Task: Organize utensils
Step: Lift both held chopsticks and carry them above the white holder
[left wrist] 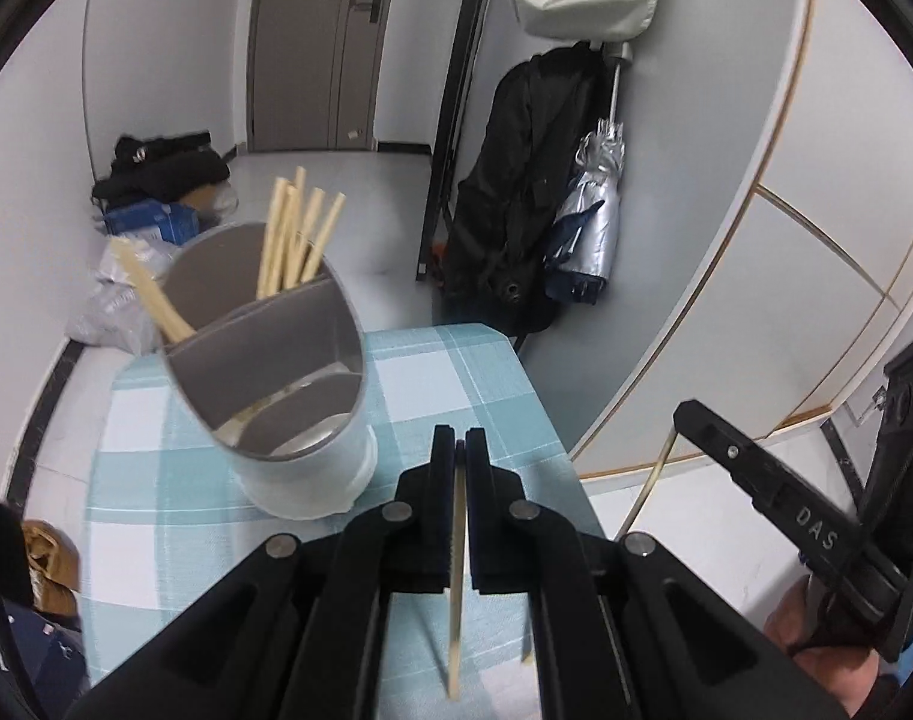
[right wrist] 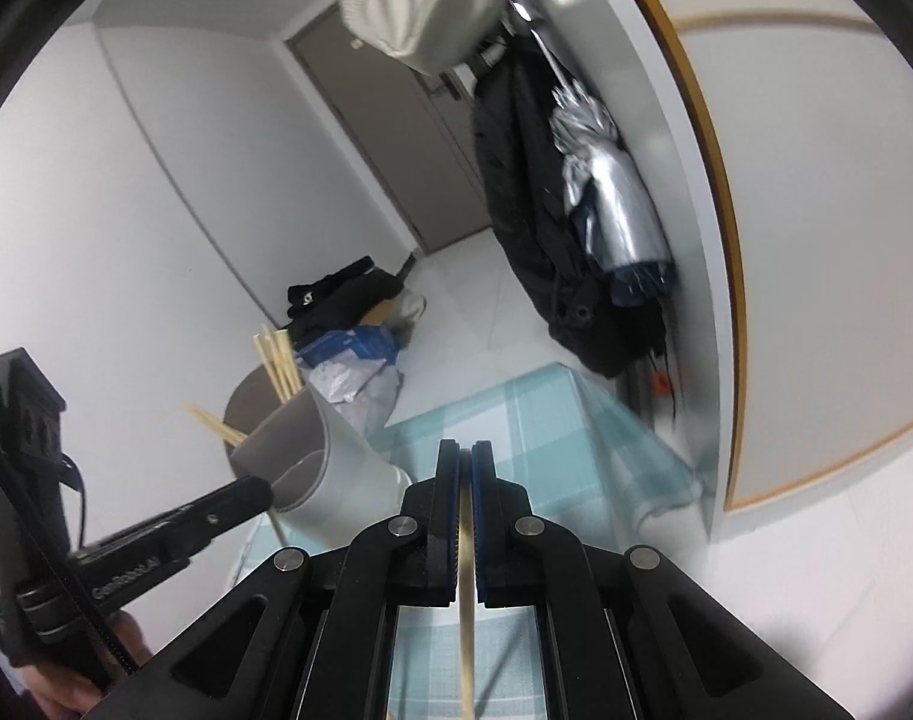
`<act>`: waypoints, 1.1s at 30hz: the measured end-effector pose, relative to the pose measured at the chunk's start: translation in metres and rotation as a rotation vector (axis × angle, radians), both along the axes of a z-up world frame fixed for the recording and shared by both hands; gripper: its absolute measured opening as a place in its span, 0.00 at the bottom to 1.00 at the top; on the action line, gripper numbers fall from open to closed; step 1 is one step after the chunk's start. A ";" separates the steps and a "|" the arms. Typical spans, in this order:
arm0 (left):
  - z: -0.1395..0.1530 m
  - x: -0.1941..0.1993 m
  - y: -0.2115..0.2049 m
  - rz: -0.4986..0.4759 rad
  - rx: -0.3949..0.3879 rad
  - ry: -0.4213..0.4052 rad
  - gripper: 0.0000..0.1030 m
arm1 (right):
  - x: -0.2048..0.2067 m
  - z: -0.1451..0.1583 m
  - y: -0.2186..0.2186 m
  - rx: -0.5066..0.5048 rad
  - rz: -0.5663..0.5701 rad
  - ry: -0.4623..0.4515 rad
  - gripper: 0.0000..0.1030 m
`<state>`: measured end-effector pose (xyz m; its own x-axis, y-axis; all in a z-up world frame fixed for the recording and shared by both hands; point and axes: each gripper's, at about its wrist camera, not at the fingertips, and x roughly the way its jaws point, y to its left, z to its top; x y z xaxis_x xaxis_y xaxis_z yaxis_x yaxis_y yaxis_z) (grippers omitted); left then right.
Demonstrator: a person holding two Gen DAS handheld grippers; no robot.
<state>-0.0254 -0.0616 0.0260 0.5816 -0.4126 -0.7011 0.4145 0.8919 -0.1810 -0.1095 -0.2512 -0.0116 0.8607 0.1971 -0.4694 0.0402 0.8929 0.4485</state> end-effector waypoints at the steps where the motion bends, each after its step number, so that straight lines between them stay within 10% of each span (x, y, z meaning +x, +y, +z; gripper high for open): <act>1: -0.001 -0.002 0.000 -0.002 0.000 -0.010 0.00 | -0.002 0.001 0.003 -0.011 0.001 -0.005 0.03; 11: 0.005 -0.019 0.024 -0.001 -0.031 -0.045 0.00 | -0.025 0.028 0.056 -0.220 0.116 -0.148 0.03; 33: 0.023 -0.010 0.063 -0.029 -0.093 -0.018 0.00 | -0.011 0.031 0.094 -0.228 0.155 -0.152 0.03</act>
